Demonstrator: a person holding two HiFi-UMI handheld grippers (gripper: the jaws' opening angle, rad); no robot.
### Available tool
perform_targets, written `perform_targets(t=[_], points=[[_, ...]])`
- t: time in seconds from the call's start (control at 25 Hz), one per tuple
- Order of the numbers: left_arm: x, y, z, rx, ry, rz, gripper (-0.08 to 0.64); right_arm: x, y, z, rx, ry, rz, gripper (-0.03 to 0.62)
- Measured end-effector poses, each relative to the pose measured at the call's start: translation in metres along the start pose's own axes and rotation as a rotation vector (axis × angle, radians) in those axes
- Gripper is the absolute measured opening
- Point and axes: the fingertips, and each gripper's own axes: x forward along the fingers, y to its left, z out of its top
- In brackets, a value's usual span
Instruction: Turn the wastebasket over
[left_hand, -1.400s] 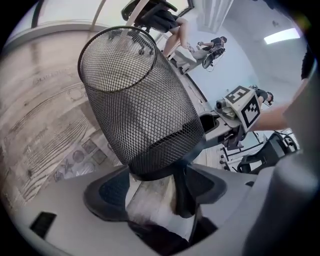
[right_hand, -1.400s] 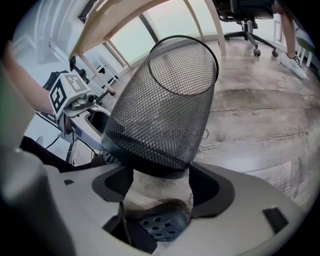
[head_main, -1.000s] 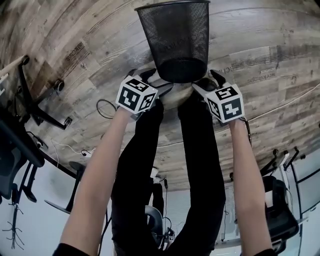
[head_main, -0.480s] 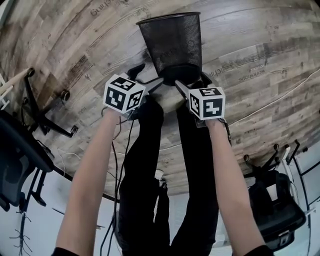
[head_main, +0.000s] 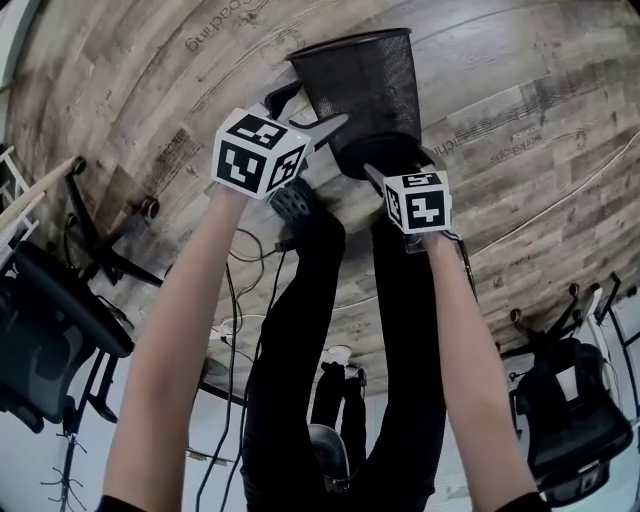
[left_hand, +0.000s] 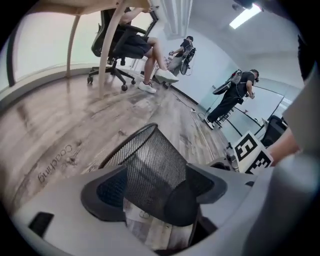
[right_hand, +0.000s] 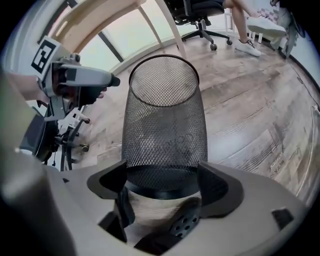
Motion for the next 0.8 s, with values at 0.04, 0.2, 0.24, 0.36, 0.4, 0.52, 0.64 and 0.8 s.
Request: perform_targets(t=[0.04, 0.2, 0.24, 0.36, 0.4, 0.52, 0.64, 0.8], points=[[0.003, 0.003, 0.008, 0.028, -0.005, 0.007, 0.365, 0.0, 0.0, 0.0, 0.0, 0.001, 0.008, 0.414], [0.015, 0.015, 0.042, 0.133, -0.014, 0.027, 0.365, -0.001, -0.003, 0.0, 0.004, 0.004, 0.026, 0.414], [0.017, 0.017, 0.048, 0.162, -0.007, 0.029, 0.365, -0.001, -0.003, 0.0, 0.005, 0.004, 0.027, 0.414], [0.027, 0.028, 0.061, 0.299, 0.047, 0.073, 0.365, 0.0, -0.001, 0.0, 0.003, 0.007, 0.026, 0.414], [0.03, 0.031, 0.061, 0.362, 0.079, 0.092, 0.364, 0.0, 0.0, -0.001, 0.001, 0.01, 0.026, 0.414], [0.04, 0.033, 0.059, 0.467, 0.16, 0.074, 0.364, 0.0, 0.0, 0.0, -0.007, 0.019, 0.032, 0.414], [0.045, 0.027, 0.057, 0.452, 0.195, 0.001, 0.304, 0.0, -0.003, 0.001, -0.008, 0.021, 0.045, 0.416], [0.047, 0.016, 0.054, 0.483, 0.22, -0.05, 0.25, -0.001, -0.004, -0.001, -0.007, 0.024, 0.048, 0.416]])
